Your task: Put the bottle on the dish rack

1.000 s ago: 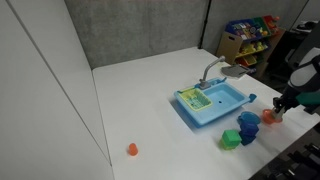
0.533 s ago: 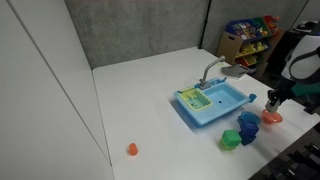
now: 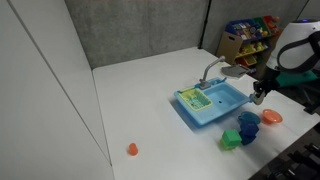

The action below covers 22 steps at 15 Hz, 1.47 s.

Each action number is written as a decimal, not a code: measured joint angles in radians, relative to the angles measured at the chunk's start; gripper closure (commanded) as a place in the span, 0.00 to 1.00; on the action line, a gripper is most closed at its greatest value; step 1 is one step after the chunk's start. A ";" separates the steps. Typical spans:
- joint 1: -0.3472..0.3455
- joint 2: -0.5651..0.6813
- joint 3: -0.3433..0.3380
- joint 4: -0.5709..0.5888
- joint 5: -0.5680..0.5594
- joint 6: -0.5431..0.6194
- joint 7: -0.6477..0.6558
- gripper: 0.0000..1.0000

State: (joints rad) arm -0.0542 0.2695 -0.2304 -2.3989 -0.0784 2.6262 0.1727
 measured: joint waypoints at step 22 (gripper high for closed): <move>0.041 0.081 0.093 0.172 0.011 -0.100 0.042 0.92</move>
State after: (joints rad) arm -0.0131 0.3505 -0.1376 -2.2266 -0.0671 2.5265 0.2150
